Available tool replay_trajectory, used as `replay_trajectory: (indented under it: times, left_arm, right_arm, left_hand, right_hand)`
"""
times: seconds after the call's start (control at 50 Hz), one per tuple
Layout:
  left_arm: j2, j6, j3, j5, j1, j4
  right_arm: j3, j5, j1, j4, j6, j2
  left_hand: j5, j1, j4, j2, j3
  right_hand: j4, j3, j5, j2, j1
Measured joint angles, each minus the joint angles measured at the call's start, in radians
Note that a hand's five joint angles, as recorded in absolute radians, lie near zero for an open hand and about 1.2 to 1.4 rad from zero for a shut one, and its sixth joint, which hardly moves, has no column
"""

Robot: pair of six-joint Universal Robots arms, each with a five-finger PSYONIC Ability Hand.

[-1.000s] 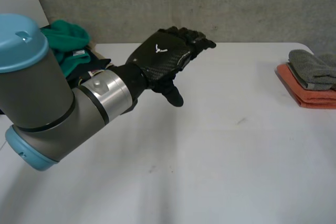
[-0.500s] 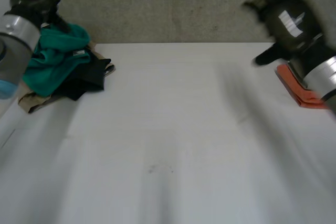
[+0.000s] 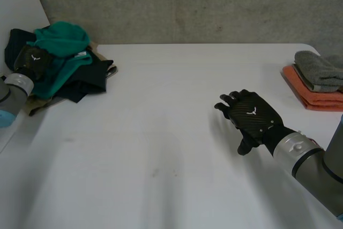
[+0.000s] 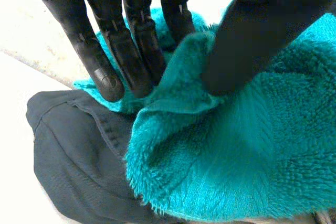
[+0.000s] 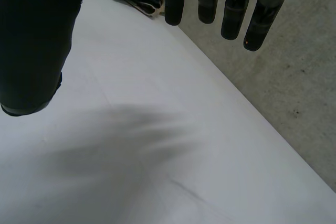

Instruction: Fold the laundry.

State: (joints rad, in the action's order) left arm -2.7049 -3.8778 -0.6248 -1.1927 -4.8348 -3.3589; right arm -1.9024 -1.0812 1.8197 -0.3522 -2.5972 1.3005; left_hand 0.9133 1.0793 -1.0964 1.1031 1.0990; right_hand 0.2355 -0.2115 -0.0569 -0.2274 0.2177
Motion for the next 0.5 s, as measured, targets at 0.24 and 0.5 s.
replay_trajectory:
  times: [0.24, 0.5]
  left_arm:
    - [0.186, 0.006, -0.167, -0.103, 0.061, -0.133]
    - [0.711, 0.469, -0.559, -0.098, 0.345, -0.183]
  right_arm:
    - [-0.007, 0.003, -0.015, -0.001, -0.006, 0.002]
    - [-0.003, -0.024, -0.048, -0.004, -0.025, 0.013]
  left_hand:
    - [0.076, 0.023, -0.099, 0.087, 0.089]
    - [0.076, 0.03, -0.1, 0.093, 0.092]
  right_hand:
    - [0.0, 0.0, 0.0, 0.0, 0.0]
    - [0.0, 0.0, 0.0, 0.0, 0.0]
